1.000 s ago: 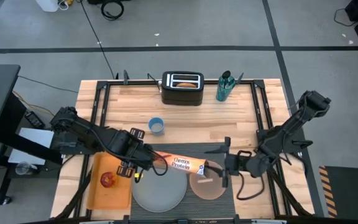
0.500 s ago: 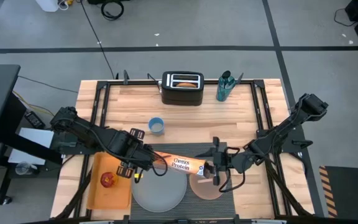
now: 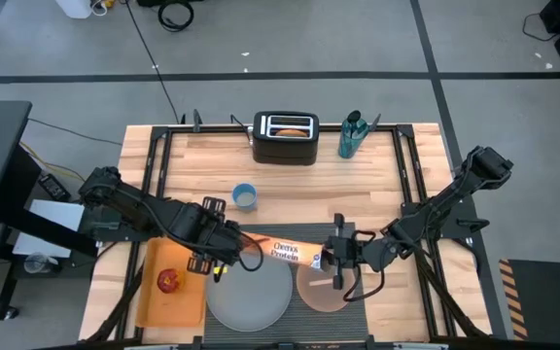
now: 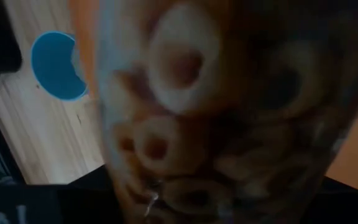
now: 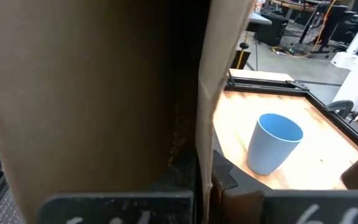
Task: Arrange a breakfast setting
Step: Pour the cereal from the cereal box into the light orange bowl
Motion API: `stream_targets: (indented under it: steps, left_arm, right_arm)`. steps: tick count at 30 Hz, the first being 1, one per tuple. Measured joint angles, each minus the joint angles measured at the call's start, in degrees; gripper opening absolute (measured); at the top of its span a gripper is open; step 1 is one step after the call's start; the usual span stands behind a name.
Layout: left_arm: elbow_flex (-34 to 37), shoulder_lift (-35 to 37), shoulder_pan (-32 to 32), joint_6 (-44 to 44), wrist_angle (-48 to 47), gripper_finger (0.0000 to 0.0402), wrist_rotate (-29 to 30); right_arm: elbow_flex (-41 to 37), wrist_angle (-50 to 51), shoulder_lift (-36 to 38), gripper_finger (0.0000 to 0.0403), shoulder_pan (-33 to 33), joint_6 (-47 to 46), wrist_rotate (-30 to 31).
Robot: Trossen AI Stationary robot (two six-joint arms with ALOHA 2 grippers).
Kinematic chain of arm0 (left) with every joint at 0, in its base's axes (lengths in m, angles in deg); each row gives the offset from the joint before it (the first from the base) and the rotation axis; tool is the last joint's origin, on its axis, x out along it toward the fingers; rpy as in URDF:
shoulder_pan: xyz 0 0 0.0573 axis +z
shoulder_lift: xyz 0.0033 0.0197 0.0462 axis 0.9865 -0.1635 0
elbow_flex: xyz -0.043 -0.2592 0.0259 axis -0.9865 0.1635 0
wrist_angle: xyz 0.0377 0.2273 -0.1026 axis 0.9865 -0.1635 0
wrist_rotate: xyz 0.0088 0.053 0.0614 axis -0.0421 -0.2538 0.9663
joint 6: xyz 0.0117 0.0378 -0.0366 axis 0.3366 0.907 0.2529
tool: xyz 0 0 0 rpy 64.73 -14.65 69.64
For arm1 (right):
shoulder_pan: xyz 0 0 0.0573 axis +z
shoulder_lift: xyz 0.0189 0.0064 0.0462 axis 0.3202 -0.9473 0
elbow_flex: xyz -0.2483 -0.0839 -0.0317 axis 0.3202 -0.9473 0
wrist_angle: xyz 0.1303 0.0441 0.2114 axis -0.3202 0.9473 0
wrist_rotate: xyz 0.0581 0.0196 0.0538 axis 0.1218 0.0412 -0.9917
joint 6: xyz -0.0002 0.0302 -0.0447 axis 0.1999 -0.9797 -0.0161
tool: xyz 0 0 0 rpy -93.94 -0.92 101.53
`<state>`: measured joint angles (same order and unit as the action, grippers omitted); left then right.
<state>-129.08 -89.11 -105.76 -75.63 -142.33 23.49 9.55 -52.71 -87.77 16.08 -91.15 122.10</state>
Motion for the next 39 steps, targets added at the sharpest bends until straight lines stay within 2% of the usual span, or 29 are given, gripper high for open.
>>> stream_targets:
  steps: [7, 11, 15, 18, 24, 32, 39]
  left_arm:
    - [0.07, 0.00, -1.47, -0.18, 5.29, 0.0305, 0.97]
    - [0.11, 0.57, -3.72, 1.99, 7.22, 0.0309, 6.63]
    - [1.66, 4.00, -5.65, 0.67, 11.44, 0.0305, 10.69]
    - [8.18, 9.09, -7.65, -0.43, 18.09, 0.0305, 13.63]
    - [26.05, 22.35, -10.81, -5.56, 29.75, 0.0304, 15.15]
    - [46.13, 40.22, -18.92, -13.82, 38.06, 0.0304, 26.29]
    - [58.72, 47.02, -21.11, -16.27, 50.59, 0.0304, 29.37]
  right_arm:
    - [0.00, 0.30, -0.01, 0.0005, 0.11, -0.67, 0.04]
    - [0.00, 0.42, -0.02, 0.0005, 0.15, -1.05, 0.03]
    - [0.00, 0.46, 0.00, 0.0005, 0.16, -1.29, 0.03]
    - [0.00, 0.46, 0.00, 0.0005, 0.25, -1.24, 0.16]
    - [0.00, 0.34, 0.00, 0.0004, 0.75, -0.56, 1.53]
    - [0.00, -0.15, 0.00, 0.0004, 0.75, -0.42, 1.60]
    - [0.00, -0.93, 0.00, 0.0004, 0.77, -0.19, 1.59]
